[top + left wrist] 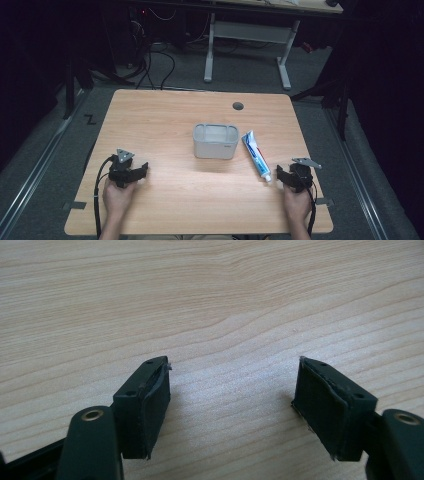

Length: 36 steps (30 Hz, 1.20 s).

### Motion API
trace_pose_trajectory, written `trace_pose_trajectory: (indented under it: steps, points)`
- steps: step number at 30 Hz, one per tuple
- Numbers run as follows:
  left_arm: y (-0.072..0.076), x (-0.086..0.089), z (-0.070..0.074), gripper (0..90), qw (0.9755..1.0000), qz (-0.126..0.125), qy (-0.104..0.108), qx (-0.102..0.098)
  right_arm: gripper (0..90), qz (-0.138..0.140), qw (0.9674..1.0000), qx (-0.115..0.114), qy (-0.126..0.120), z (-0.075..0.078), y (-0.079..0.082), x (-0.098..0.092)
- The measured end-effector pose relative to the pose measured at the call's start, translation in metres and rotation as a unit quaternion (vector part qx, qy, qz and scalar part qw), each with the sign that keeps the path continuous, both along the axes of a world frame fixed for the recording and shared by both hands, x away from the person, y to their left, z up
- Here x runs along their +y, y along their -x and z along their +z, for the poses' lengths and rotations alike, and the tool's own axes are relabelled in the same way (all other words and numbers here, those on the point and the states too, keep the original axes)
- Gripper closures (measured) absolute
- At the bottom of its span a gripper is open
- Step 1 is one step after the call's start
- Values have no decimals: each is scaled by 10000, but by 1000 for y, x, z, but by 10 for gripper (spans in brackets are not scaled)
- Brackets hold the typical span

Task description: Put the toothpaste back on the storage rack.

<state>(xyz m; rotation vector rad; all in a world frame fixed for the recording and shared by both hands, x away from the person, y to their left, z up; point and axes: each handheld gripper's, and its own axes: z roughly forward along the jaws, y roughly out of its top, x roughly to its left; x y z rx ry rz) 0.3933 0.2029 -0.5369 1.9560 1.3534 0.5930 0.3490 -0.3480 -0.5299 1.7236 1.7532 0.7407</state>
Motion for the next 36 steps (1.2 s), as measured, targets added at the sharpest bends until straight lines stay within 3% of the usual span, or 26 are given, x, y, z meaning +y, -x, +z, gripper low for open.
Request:
trace_pose_trajectory:
  steps: [8, 11, 25, 28, 36]
  points:
    - [-1, 2, 0, 307, 9999, 10, 116, 18, 369, -17, 10000, -23, -2, 0, 0, 0]
    - [-1, 0, 0, 305, 10000, -3, -16, 13, 350, 16, 10000, -13, 1, 0, -1, 1]
    - [-1, 0, 0, 293, 10000, -16, 27, 23, 369, 116, 9999, -17, -27, 0, -2, 0]
    - [-1, 1, 0, 293, 10000, -14, 93, 27, 353, 23, 9998, -52, -193, 0, -3, -3]
    - [-1, 4, 0, 293, 9998, -13, 209, 44, 307, 57, 9996, 135, -232, 4, -3, -3]
